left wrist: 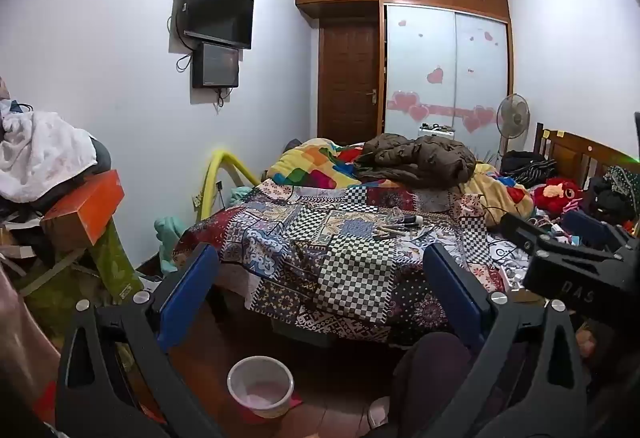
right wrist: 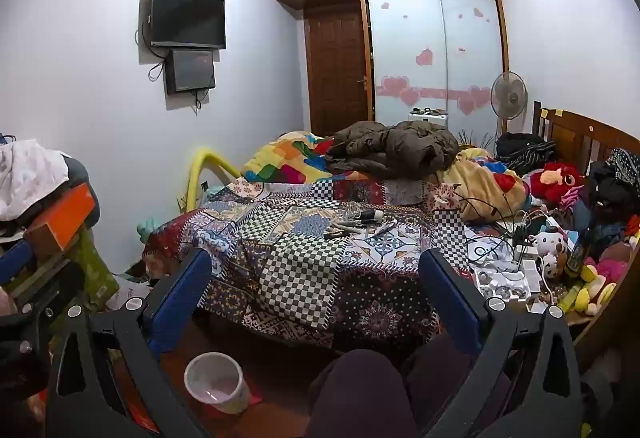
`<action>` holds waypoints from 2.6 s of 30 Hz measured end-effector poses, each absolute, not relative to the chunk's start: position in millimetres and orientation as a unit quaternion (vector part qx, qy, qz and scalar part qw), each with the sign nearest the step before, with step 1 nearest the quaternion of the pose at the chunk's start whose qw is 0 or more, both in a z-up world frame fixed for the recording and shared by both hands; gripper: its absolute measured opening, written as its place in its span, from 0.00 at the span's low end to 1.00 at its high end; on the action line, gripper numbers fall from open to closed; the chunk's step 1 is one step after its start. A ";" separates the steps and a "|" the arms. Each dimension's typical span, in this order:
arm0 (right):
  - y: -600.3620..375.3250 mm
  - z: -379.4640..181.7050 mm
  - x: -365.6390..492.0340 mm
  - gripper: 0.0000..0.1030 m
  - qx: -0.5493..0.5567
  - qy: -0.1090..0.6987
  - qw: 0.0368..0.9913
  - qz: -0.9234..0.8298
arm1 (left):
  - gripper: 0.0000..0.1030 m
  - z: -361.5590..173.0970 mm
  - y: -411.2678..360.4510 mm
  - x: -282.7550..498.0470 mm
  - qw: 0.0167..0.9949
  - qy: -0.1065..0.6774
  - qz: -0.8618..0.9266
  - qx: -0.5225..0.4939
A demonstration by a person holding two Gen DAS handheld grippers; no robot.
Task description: Collect trash
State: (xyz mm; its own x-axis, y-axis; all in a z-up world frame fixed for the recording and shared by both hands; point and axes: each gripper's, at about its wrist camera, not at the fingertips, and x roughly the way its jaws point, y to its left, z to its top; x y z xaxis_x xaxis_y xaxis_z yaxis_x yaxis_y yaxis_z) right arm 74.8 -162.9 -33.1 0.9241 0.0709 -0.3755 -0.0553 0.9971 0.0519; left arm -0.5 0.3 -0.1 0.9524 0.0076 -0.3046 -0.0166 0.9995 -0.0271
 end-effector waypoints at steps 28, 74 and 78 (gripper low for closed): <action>-162.8 -28.8 73.5 1.00 0.022 0.180 0.983 0.037 | 1.00 -3.7 -3.0 1.5 0.986 0.165 0.000 -0.011; -153.8 -28.6 68.3 1.00 0.008 0.176 0.983 0.045 | 1.00 -4.4 -0.9 0.3 0.986 0.166 0.004 -0.021; -154.4 -29.2 68.4 1.00 0.005 0.177 0.983 0.044 | 1.00 -3.9 -0.4 0.5 0.986 0.167 0.005 -0.022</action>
